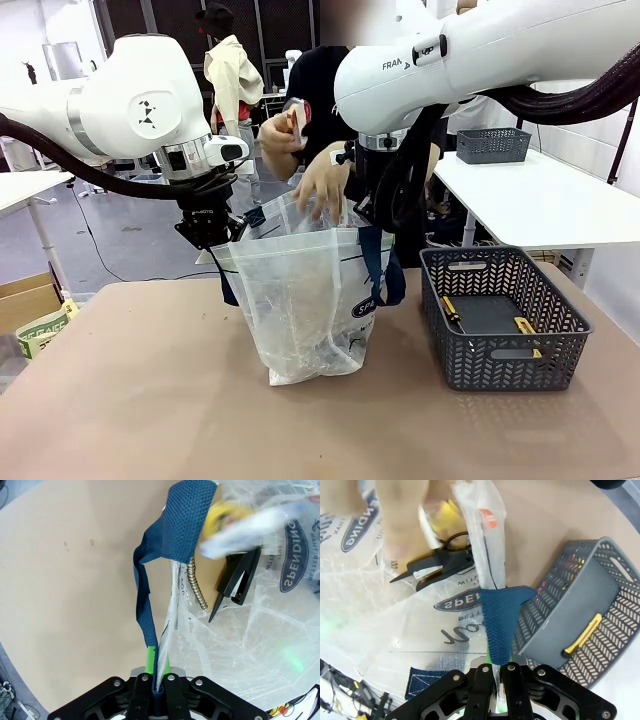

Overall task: Transfer purchased items from the store into the shopping bag.
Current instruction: Move the Reusable shopping bag to the right side of the table.

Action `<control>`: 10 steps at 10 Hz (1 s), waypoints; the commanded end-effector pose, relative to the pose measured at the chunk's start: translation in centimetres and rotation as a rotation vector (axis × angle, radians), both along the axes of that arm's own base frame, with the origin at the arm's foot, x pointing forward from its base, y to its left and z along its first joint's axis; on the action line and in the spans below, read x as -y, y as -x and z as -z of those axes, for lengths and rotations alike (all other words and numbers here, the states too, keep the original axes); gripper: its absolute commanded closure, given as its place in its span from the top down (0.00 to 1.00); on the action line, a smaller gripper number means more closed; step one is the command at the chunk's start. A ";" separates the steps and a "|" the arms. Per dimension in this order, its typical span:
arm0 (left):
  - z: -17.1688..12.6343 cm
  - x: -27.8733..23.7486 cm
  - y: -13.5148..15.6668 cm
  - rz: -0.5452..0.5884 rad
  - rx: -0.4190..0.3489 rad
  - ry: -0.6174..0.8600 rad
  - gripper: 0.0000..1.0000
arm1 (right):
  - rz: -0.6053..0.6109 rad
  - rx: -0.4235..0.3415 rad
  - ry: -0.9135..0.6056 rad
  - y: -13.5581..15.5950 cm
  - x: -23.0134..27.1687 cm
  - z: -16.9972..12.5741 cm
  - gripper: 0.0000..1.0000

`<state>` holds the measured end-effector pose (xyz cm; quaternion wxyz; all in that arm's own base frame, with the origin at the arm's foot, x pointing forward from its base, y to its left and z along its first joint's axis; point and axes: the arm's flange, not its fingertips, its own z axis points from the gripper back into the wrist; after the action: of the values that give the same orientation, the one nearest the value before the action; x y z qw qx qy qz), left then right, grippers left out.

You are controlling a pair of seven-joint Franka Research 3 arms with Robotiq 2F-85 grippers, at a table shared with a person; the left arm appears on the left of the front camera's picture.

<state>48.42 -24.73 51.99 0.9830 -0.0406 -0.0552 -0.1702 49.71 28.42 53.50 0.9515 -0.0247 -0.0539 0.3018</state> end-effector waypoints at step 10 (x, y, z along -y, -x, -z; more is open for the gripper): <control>0.0 0.0 0.0 -0.001 0.000 0.000 0.00 | 0.001 -0.001 0.001 0.0 0.1 0.1 0.00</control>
<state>48.43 -24.73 52.02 0.9830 -0.0407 -0.0555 -0.1702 49.71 28.42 53.50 0.9515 -0.0247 -0.0539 0.3018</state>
